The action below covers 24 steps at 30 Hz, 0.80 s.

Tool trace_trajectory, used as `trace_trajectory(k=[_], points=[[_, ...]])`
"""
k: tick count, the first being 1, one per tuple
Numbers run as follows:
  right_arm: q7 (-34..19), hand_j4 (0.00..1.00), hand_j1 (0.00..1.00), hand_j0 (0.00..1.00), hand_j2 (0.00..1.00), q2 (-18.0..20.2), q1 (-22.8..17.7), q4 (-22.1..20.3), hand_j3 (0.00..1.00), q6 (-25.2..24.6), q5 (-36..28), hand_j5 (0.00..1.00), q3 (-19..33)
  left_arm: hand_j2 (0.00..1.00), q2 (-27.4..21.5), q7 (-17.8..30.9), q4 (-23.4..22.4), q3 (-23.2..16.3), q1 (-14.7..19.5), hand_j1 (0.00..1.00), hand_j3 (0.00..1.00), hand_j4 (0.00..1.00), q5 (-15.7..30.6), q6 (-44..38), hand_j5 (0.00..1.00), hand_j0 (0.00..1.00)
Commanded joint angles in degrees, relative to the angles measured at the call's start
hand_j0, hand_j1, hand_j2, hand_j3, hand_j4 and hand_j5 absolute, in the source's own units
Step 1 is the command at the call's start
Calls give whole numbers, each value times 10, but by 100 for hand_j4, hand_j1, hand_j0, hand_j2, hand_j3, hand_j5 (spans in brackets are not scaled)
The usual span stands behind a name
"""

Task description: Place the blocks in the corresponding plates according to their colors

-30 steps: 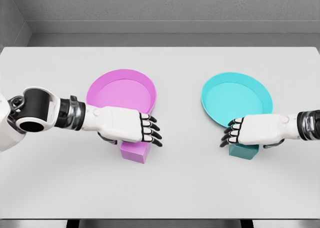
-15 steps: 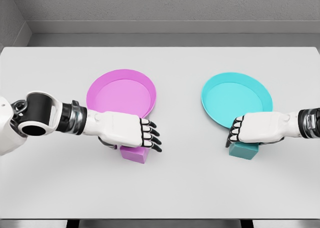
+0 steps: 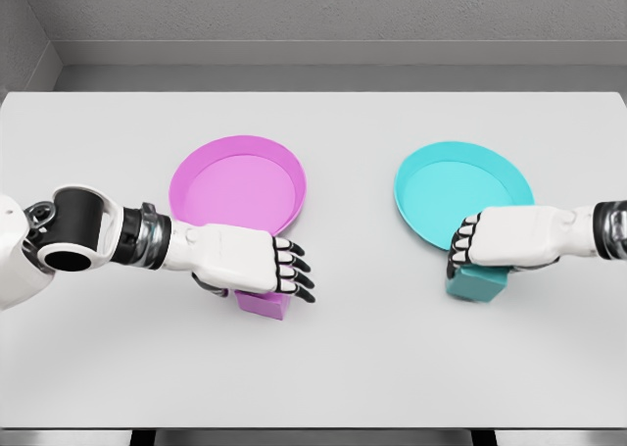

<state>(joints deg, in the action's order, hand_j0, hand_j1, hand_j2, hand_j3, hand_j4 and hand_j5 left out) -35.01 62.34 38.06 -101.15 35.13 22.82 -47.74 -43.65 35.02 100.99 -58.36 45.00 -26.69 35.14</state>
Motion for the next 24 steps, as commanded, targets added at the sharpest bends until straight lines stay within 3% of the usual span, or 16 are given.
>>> trace_trajectory(k=[1,6,15,18,24], points=[[0,71,71,71,71,2,-1,0,71,-1,-12,71,9,100,-2,0,0,1,0,100,100,100,-2,-1,100,100],[0,71,71,71,71,24,0,0,71,-1,-37,71,34,100,-5,0,0,3,0,100,100,100,-2,-1,100,100],[0,71,71,71,71,27,-1,1,71,-1,-65,71,62,96,-1,0,0,3,-6,96,96,96,-18,-1,96,96],[0,71,71,71,71,36,-2,2,71,-1,-86,71,115,94,-3,0,0,3,-6,94,94,94,-20,-1,94,94],[0,71,71,71,71,16,0,16,71,-1,-109,71,179,85,-4,0,0,2,-6,85,85,85,-20,-1,85,85]])
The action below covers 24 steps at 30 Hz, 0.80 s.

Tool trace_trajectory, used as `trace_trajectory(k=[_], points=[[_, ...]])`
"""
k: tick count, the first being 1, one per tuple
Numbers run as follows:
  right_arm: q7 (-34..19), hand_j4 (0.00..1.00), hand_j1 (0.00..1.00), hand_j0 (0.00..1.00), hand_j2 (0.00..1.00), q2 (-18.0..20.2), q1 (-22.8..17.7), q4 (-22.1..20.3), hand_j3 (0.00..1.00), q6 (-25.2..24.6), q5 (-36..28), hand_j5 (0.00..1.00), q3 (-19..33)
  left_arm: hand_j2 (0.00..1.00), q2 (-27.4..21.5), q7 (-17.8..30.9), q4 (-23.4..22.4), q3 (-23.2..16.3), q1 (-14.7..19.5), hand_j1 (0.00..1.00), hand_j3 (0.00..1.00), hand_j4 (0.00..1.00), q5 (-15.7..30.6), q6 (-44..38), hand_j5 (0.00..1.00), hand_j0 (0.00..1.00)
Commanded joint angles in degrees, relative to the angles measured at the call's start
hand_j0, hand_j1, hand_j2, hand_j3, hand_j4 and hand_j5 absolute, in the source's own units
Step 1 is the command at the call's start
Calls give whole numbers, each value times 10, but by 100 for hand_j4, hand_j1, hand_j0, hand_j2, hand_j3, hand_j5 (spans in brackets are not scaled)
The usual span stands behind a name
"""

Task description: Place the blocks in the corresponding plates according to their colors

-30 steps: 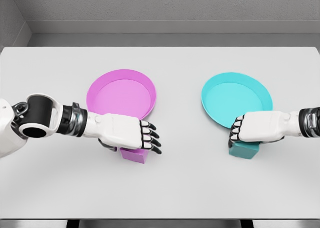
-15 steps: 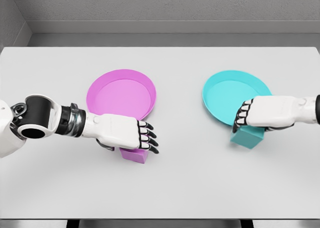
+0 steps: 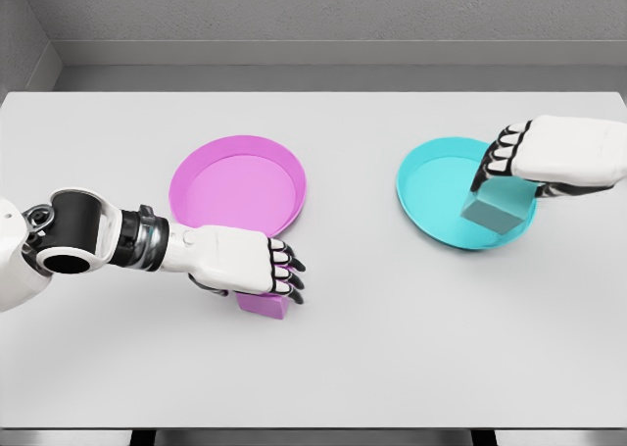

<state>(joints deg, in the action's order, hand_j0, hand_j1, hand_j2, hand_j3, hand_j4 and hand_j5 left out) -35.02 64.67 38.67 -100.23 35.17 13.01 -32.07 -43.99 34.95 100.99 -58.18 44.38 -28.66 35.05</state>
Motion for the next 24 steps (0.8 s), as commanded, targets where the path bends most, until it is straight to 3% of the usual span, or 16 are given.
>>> trace_trajectory(k=[1,6,7,8,12,19,24], points=[[0,71,71,71,71,-15,2,14,71,-2,-11,71,23,83,0,1,0,0,0,83,83,83,0,0,83,83],[0,72,72,72,72,-53,31,59,72,-2,0,72,23,74,0,1,0,-1,-5,74,74,74,-3,0,74,74],[0,76,76,76,76,-62,35,65,76,-2,6,76,23,73,0,1,0,-1,-5,73,73,73,-3,0,73,73],[0,100,100,100,100,-65,40,71,100,-2,22,100,23,70,-1,1,0,0,-6,70,70,70,-3,0,70,70],[0,100,100,100,100,-59,32,86,100,-2,38,100,82,57,-1,1,0,0,-6,57,57,57,-3,0,57,57],[0,100,100,100,100,-55,22,85,100,-2,36,100,85,44,-2,1,0,1,-4,44,44,44,-1,0,44,44],[0,100,100,100,100,-57,12,81,100,-2,37,100,83,44,-4,1,1,4,0,44,44,44,27,0,44,44]])
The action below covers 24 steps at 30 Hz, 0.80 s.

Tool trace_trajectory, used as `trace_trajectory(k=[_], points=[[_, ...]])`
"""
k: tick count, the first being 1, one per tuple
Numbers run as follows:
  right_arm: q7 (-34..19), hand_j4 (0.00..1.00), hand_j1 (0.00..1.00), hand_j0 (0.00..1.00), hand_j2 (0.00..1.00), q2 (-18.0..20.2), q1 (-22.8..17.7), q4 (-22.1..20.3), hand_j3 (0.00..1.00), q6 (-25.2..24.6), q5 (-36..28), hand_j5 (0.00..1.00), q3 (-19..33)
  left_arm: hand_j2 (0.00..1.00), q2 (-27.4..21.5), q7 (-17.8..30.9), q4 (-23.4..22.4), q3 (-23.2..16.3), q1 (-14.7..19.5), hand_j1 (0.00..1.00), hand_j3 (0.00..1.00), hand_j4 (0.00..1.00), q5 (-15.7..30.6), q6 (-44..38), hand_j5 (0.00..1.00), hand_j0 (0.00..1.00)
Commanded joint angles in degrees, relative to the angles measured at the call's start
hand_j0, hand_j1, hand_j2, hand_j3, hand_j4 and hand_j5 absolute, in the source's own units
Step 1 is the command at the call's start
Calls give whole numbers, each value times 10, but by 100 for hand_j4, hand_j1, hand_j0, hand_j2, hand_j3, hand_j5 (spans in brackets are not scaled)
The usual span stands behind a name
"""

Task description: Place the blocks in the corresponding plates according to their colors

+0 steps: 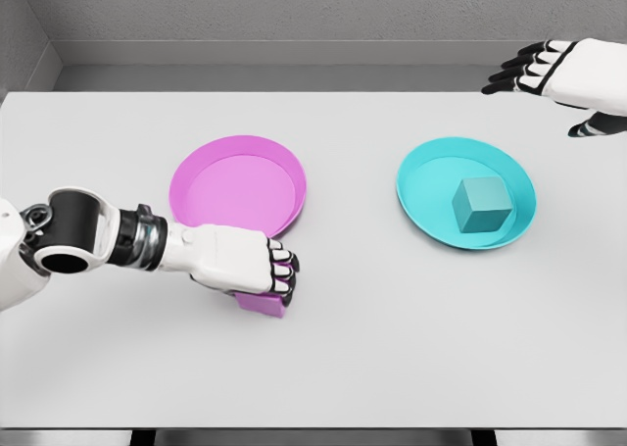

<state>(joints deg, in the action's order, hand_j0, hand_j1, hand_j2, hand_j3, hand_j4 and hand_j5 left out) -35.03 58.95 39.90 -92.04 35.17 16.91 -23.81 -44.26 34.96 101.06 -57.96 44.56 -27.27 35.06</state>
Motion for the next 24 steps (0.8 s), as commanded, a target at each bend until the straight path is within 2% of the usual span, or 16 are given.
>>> trace_trajectory(k=[1,4,7,13,18,21,24], points=[[0,100,100,100,100,0,0,-1,100,-2,-2,100,-1,44,-2,0,0,2,1,44,44,44,20,-1,44,44],[0,100,100,100,100,0,-4,-2,100,-2,-2,100,-1,44,-12,0,0,20,8,44,44,44,38,-1,44,44],[0,100,100,100,100,0,-4,-1,100,-2,-2,100,0,44,-36,0,-1,71,9,44,44,44,56,-1,44,44],[0,100,100,100,100,-1,-4,-2,100,-2,-2,100,-1,44,-49,0,-24,134,10,44,44,44,63,-1,44,44],[0,100,100,100,100,-1,-4,-2,100,-2,-1,100,0,44,-25,0,-123,150,47,44,44,44,67,-1,44,44],[0,100,100,100,100,-1,-4,-1,100,-2,-1,100,1,44,12,0,-182,148,50,44,44,44,62,-1,44,44],[0,100,100,100,100,0,-4,-1,100,-2,-1,100,1,44,81,0,-270,147,49,44,44,44,46,-1,44,44]])
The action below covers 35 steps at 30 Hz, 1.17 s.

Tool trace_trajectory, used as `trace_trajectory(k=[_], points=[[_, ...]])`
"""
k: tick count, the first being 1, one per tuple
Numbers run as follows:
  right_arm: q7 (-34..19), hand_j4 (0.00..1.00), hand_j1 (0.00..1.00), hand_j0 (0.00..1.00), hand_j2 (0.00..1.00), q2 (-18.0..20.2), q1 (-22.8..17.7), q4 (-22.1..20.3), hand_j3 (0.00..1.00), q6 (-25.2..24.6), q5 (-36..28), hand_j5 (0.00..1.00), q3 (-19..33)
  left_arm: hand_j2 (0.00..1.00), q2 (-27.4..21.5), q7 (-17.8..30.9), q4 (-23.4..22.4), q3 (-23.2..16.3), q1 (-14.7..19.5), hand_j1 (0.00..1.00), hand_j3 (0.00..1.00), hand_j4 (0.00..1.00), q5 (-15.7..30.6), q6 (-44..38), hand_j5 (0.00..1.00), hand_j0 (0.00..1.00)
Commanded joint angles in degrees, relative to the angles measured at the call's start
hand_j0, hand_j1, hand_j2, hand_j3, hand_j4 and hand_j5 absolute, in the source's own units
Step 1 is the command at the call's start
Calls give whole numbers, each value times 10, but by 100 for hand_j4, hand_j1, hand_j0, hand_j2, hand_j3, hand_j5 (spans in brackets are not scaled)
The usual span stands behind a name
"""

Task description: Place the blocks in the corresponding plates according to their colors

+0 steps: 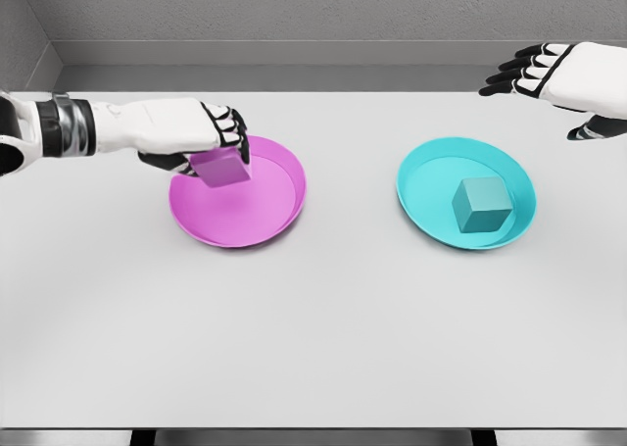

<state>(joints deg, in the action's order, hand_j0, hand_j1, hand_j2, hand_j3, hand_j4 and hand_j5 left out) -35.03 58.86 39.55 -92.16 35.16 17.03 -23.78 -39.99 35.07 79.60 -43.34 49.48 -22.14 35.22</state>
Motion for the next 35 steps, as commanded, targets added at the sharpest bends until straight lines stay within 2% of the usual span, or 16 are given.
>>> trace_trajectory(k=[1,6,9,10,12,13,17,20,21,22,23,24,28,35], points=[[0,100,100,100,100,1,0,0,100,-2,-2,100,0,45,52,-1,-75,-1,0,45,45,45,-16,-2,45,45],[0,100,100,100,100,2,-3,0,100,-2,-2,100,0,49,53,-1,-77,-16,-7,49,49,49,-19,-2,49,49],[0,100,100,100,100,2,-4,0,100,-2,-1,100,0,60,47,-1,-77,-17,-8,60,60,60,-16,-2,60,60],[0,100,100,100,100,2,-5,0,100,-2,-1,100,0,79,47,-1,-77,-17,-8,79,79,79,-13,-2,79,79],[0,100,100,100,100,3,-5,0,100,-2,-1,100,0,98,46,-1,-79,-17,-9,98,98,98,-12,-2,98,98],[0,100,100,100,100,3,-5,0,100,-2,-1,100,0,100,45,-1,-78,-17,-9,100,100,100,-12,-2,100,100],[0,100,100,100,100,2,-5,0,100,-2,-1,100,0,100,43,-1,-74,-17,-8,100,100,100,3,-2,100,100],[0,100,100,100,100,3,-5,0,100,-2,-1,100,0,100,10,-1,-70,-17,-6,100,100,100,52,-2,100,100],[0,100,100,100,100,3,-5,0,100,-2,-1,100,0,100,-27,-1,-71,-17,-8,100,100,100,111,-2,100,100],[0,100,100,100,100,3,-4,-1,100,-2,-1,100,0,100,-77,-1,-77,-17,-24,100,100,100,192,-2,100,100],[0,100,100,100,100,2,-5,-2,100,-2,-1,100,0,100,-107,-1,-87,-17,-44,100,100,100,247,-2,100,100],[0,100,100,100,100,3,-5,-2,100,-2,-1,100,0,100,-122,-1,-96,-17,-48,100,100,100,259,-2,100,100],[0,100,100,100,100,3,-17,-2,100,-2,3,100,-1,100,-123,-1,-141,-17,-55,100,100,100,259,-2,100,100],[0,100,100,100,100,8,-17,-1,100,-2,2,100,16,100,-123,-1,-137,-17,-66,100,100,100,259,-2,100,100]])
